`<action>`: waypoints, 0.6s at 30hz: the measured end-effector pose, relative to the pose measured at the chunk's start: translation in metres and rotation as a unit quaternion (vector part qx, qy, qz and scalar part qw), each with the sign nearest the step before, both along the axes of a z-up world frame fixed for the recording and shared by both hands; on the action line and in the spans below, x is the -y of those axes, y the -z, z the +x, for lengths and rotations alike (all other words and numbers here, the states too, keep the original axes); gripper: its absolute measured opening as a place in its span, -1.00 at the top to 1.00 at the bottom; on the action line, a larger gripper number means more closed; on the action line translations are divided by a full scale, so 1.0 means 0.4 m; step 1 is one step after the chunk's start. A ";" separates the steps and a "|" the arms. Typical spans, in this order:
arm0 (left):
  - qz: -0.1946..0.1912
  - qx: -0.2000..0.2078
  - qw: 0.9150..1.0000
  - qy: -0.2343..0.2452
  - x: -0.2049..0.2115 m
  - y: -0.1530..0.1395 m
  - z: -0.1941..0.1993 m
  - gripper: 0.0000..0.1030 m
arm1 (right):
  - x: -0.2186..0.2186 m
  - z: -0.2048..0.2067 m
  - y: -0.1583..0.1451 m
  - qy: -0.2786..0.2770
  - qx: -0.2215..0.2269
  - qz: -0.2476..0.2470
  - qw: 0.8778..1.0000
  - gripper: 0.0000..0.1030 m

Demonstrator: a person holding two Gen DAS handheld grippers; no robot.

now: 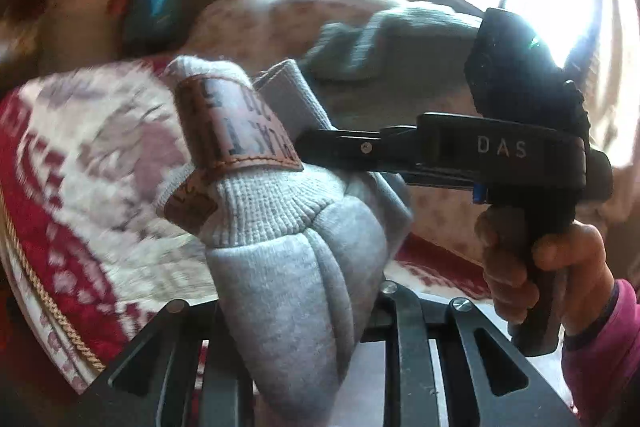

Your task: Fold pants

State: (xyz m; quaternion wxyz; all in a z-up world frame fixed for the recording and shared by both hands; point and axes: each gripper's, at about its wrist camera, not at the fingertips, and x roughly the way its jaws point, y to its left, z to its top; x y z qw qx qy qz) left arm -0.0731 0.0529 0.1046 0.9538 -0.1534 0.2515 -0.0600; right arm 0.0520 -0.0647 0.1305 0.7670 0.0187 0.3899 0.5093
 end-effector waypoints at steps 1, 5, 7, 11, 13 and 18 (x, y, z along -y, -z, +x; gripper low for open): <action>0.009 0.007 1.000 0.011 0.038 -0.012 -0.011 0.57 | 0.038 -0.013 -0.013 0.008 0.002 0.007 1.000 0.08; 0.052 0.019 0.997 0.058 0.202 -0.026 -0.054 0.57 | 0.228 -0.080 -0.037 0.055 0.002 0.034 0.998 0.08; 0.069 0.018 0.994 0.079 0.271 -0.012 -0.072 0.57 | 0.312 -0.108 -0.025 0.078 -0.002 0.041 0.996 0.08; 0.118 0.003 0.987 0.105 0.418 0.068 -0.098 0.57 | 0.487 -0.163 0.058 0.136 -0.037 0.057 0.988 0.08; 0.143 -0.009 0.983 0.113 0.476 0.115 -0.107 0.57 | 0.557 -0.186 0.113 0.166 -0.052 0.051 0.983 0.08; 0.215 -0.017 0.971 0.104 0.580 0.211 -0.142 0.41 | 0.701 -0.234 0.263 0.248 -0.094 0.000 0.964 0.02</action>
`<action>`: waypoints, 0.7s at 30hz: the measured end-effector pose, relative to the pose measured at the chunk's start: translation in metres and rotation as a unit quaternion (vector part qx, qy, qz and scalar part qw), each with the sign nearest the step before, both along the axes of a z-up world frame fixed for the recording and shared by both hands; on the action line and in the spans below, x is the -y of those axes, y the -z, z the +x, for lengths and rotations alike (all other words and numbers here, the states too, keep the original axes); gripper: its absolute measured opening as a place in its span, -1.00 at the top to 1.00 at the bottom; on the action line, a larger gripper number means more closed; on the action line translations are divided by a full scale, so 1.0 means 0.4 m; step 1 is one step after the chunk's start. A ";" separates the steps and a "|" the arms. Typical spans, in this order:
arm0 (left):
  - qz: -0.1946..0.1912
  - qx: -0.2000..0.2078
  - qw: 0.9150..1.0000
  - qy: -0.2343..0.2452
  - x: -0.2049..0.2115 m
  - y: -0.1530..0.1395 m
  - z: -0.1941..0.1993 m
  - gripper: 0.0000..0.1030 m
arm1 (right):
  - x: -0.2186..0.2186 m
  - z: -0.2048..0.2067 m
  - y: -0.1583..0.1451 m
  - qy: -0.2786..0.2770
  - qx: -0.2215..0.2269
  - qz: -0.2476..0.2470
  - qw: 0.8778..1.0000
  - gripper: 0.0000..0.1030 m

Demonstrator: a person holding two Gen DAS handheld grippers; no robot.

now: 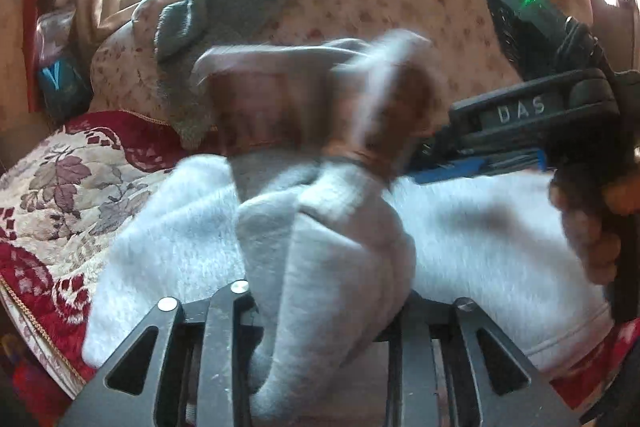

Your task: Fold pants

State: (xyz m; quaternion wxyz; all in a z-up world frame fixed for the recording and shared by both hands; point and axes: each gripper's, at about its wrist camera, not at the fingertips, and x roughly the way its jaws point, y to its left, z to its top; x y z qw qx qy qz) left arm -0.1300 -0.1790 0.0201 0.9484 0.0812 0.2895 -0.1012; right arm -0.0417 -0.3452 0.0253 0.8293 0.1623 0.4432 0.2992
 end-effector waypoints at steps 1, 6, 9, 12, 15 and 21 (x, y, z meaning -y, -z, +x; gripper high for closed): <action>0.008 0.000 1.000 -0.001 0.012 0.005 -0.010 0.39 | 0.023 -0.003 0.023 0.019 -0.013 -0.015 1.000 -0.03; 0.027 -0.001 1.000 0.006 0.038 0.007 -0.063 0.29 | 0.138 -0.045 0.020 0.083 -0.027 0.009 0.996 -0.63; 0.047 0.013 0.999 -0.003 0.053 0.000 -0.068 0.17 | 0.168 -0.063 -0.022 0.111 0.000 0.019 0.994 -0.88; 0.090 0.039 0.995 -0.031 0.085 0.007 -0.048 0.04 | 0.170 -0.066 -0.051 0.115 0.001 0.039 0.993 -0.88; 0.132 0.050 0.988 -0.063 0.123 0.006 -0.024 0.01 | 0.174 -0.068 -0.066 0.123 -0.005 0.047 0.991 -0.88; 0.213 0.106 0.967 -0.090 0.189 0.000 -0.040 -0.16 | 0.214 -0.092 -0.096 0.153 0.009 0.054 0.987 -0.89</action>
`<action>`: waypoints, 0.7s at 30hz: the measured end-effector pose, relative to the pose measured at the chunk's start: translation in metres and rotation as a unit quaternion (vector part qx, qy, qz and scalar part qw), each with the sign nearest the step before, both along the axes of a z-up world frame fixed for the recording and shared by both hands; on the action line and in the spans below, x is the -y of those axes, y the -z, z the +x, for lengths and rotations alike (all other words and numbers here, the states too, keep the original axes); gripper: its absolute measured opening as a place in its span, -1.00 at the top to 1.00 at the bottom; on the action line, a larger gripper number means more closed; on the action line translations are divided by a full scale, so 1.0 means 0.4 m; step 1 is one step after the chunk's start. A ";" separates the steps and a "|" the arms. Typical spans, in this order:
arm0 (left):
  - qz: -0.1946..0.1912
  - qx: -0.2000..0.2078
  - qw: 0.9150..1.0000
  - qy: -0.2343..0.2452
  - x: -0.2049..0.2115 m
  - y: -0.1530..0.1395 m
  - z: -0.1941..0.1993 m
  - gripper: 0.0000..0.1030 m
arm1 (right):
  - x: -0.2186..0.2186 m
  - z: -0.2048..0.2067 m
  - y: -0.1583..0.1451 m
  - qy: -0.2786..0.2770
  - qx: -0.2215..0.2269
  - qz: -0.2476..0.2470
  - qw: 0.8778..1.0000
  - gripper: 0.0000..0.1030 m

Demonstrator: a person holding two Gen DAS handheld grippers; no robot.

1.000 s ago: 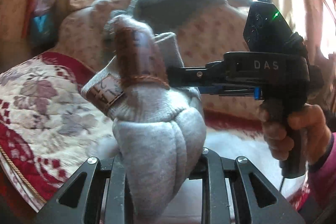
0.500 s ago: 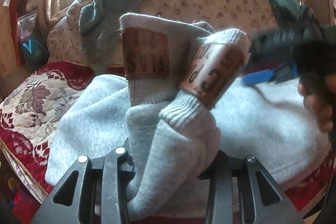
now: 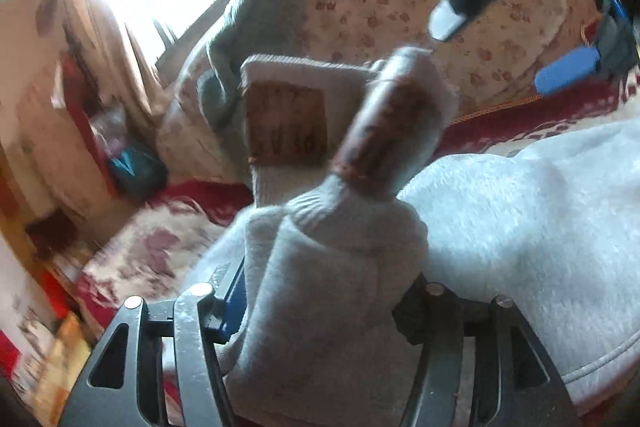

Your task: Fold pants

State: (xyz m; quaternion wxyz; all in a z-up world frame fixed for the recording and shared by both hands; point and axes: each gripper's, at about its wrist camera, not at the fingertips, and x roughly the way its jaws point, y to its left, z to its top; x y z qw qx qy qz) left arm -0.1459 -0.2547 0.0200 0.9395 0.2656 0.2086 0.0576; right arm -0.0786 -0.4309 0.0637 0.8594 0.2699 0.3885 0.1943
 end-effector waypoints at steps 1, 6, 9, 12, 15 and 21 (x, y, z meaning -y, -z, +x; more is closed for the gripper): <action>0.011 0.008 1.000 0.001 0.010 0.001 -0.005 -0.19 | 0.009 0.000 -0.003 0.003 -0.001 0.002 1.000 -0.90; 0.060 0.034 0.997 0.023 0.053 0.026 -0.038 -0.47 | 0.027 -0.003 -0.018 0.014 0.000 -0.006 1.000 -0.91; 0.082 0.069 0.992 0.068 0.078 0.037 -0.088 -0.89 | 0.025 -0.005 -0.026 0.008 0.002 -0.018 1.000 -0.91; 0.123 0.127 0.976 0.124 0.119 0.033 -0.168 -0.93 | 0.022 -0.005 -0.029 0.007 0.002 -0.024 1.000 -0.91; 0.099 0.123 0.976 0.150 0.102 0.001 -0.198 -0.93 | 0.004 -0.004 -0.033 -0.010 0.003 -0.022 1.000 -0.91; 0.021 0.059 0.989 0.134 -0.011 -0.027 -0.153 -0.94 | -0.117 0.004 -0.048 -0.074 0.022 -0.079 0.994 -0.91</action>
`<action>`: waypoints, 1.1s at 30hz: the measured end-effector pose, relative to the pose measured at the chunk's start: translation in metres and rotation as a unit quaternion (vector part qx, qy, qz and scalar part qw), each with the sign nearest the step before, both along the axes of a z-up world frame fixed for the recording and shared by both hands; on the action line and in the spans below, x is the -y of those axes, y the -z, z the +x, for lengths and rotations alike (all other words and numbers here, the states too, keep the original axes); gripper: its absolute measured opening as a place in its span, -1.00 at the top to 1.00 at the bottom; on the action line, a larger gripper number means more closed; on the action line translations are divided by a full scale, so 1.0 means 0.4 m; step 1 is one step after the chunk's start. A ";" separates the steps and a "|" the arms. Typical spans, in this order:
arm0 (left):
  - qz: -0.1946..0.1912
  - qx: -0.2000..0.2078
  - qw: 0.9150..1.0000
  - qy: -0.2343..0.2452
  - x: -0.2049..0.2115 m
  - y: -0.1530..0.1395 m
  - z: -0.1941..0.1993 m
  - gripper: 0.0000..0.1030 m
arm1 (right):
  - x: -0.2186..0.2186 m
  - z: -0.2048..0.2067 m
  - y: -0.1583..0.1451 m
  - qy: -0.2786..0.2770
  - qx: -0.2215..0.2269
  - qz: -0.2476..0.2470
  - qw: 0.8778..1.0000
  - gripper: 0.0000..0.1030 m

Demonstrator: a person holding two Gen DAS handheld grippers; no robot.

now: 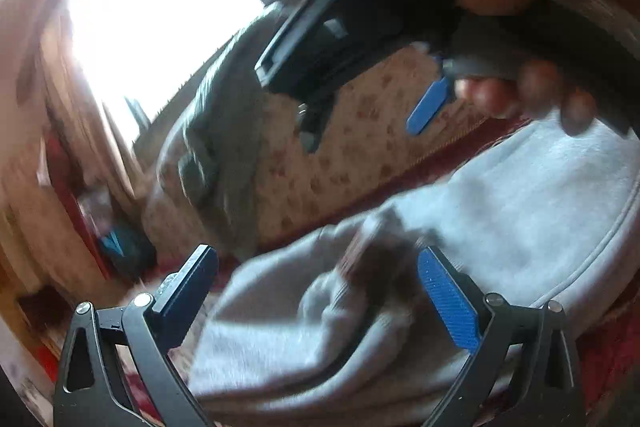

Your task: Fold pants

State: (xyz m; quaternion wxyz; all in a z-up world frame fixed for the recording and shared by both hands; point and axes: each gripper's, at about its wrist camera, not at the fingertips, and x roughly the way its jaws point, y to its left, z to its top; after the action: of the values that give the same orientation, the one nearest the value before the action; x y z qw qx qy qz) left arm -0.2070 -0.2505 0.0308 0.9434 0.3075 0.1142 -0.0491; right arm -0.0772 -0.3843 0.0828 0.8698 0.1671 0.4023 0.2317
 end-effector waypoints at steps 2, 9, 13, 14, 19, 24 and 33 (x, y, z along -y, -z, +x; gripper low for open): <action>-0.029 -0.030 0.999 -0.006 -0.044 0.003 0.031 -0.94 | -0.047 0.010 0.008 -0.013 0.010 -0.034 0.999 -0.91; -0.147 -0.109 0.983 0.029 -0.133 0.012 0.107 -0.94 | -0.163 0.076 0.094 -0.069 -0.007 -0.096 0.993 -0.88; -0.196 -0.164 0.964 0.072 -0.140 0.035 0.143 -0.92 | -0.198 0.115 0.133 -0.107 -0.026 -0.096 0.989 0.12; -0.208 -0.188 0.957 0.079 -0.144 0.046 0.149 -0.71 | -0.205 0.116 0.133 -0.109 -0.025 -0.102 0.989 0.17; -0.253 -0.266 0.925 0.101 -0.163 0.108 0.169 -0.27 | -0.234 0.107 0.148 -0.096 -0.012 -0.173 0.980 0.18; -0.248 -0.268 0.927 0.086 -0.153 0.105 0.162 -0.34 | -0.200 0.100 0.216 -0.063 -0.004 -0.152 0.986 -0.36; -0.257 -0.275 0.926 0.018 -0.141 0.017 0.185 -0.66 | -0.099 0.002 0.143 -0.029 0.002 -0.133 0.991 -0.54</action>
State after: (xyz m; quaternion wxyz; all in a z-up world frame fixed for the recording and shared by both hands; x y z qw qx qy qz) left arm -0.1328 -0.1940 0.0241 0.9205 0.0307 0.3474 -0.1760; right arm -0.0765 -0.3446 0.0258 0.8777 0.0381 0.4329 0.2020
